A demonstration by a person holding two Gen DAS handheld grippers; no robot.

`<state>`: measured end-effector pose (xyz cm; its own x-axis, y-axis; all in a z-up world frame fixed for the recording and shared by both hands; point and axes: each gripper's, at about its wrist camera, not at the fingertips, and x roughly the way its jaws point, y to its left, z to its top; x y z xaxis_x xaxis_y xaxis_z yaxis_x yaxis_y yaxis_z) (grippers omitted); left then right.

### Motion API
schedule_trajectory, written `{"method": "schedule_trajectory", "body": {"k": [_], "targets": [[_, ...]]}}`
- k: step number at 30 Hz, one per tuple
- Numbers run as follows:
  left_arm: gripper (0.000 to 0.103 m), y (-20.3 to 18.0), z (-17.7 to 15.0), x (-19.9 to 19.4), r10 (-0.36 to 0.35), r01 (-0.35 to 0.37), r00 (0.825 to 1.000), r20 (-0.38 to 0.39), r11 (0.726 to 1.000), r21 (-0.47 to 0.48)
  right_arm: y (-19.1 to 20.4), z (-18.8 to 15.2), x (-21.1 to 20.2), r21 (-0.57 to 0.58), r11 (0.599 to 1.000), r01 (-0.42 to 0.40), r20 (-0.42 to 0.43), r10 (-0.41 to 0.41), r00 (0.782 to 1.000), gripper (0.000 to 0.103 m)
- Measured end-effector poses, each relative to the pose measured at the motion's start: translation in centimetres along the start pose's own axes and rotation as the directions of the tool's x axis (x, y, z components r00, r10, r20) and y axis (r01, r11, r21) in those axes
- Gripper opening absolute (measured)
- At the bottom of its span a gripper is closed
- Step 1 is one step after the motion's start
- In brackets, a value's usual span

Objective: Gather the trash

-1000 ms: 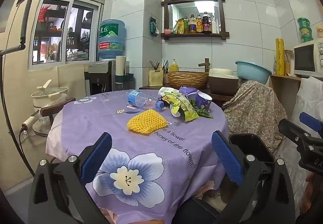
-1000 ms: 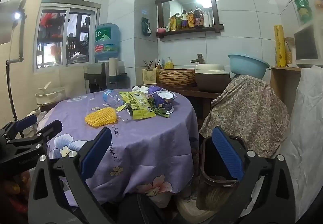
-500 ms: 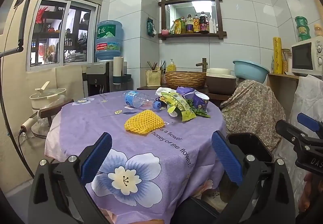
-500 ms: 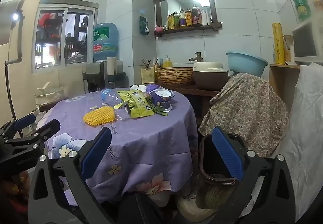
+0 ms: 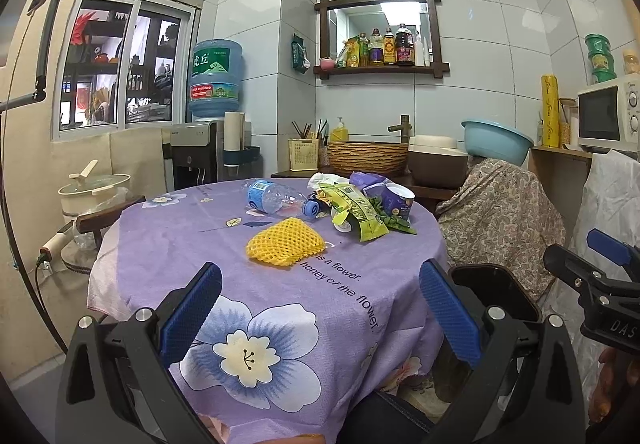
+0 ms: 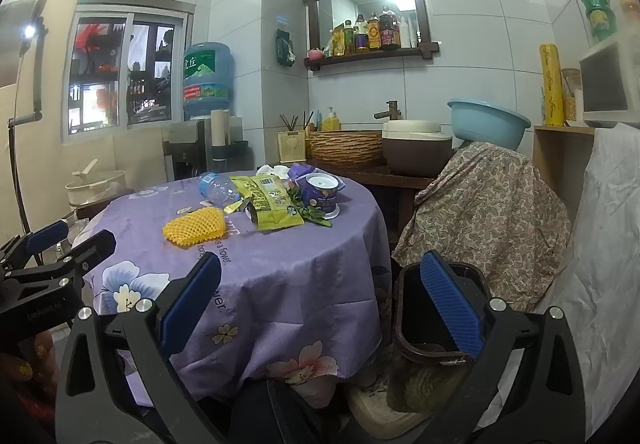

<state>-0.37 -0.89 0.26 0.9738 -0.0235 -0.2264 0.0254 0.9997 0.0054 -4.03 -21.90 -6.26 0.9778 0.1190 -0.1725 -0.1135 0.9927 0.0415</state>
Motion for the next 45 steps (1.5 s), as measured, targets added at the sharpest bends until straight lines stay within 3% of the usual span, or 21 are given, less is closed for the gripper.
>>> {"method": "schedule_trajectory", "body": {"k": [45], "targets": [[0.098, 0.25, 0.17, 0.19, -0.002, 0.002, 1.000, -0.003, 1.000, 0.002, -0.09, -0.13, 0.06, 0.007, 1.000, 0.001, -0.005, -0.001, 1.000, 0.098]]}}
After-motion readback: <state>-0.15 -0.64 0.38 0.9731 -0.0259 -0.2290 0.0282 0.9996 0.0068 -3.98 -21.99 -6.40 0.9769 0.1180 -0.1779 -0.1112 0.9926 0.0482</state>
